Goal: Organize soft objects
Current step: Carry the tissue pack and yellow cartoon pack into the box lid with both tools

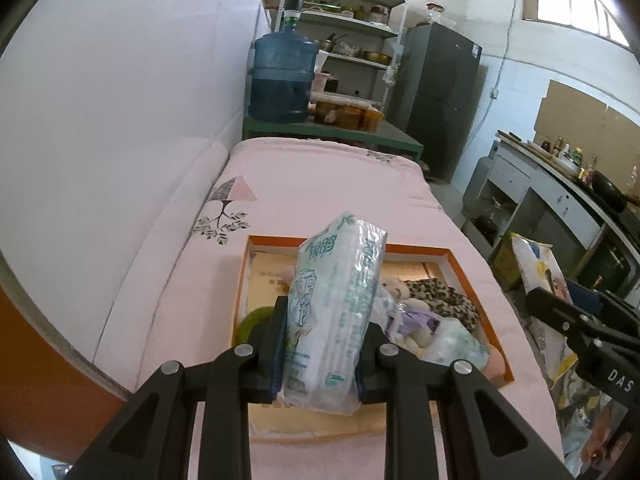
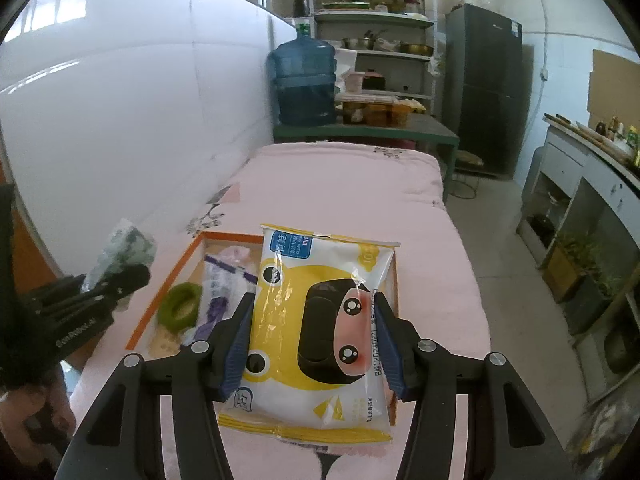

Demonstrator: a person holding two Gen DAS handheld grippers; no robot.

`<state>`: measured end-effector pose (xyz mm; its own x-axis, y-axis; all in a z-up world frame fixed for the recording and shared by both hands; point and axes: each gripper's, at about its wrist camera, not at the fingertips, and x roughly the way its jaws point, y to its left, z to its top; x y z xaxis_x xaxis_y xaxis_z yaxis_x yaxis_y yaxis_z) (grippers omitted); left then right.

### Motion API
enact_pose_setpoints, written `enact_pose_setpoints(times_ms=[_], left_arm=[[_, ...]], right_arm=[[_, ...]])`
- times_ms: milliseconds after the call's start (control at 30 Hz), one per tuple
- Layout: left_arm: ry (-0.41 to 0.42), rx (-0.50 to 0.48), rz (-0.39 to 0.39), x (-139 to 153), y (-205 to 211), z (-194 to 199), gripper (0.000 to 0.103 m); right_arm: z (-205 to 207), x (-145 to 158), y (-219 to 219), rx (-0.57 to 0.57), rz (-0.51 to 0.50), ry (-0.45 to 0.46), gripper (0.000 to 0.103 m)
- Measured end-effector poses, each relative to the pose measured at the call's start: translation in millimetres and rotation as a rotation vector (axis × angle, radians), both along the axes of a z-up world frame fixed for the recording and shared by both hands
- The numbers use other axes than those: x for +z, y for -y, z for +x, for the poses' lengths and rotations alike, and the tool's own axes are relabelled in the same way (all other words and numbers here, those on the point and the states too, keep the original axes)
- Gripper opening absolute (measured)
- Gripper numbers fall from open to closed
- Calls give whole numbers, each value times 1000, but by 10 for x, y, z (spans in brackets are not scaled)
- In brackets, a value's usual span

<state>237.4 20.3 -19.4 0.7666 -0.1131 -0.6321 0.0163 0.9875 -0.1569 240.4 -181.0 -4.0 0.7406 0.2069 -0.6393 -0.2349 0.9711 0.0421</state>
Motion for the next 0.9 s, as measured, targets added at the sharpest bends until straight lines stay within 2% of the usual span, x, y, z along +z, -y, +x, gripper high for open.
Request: enact_pose_setpoints(times_ms=[400,900], left_arm=[[-39,9,-26,-160,-120,338,26],[-149,-44,-30,-599,12,609,25]], right_arm=[[504,-204,-37,27,15,-47,57],[1068,-635,-129,70,72,-195,57]])
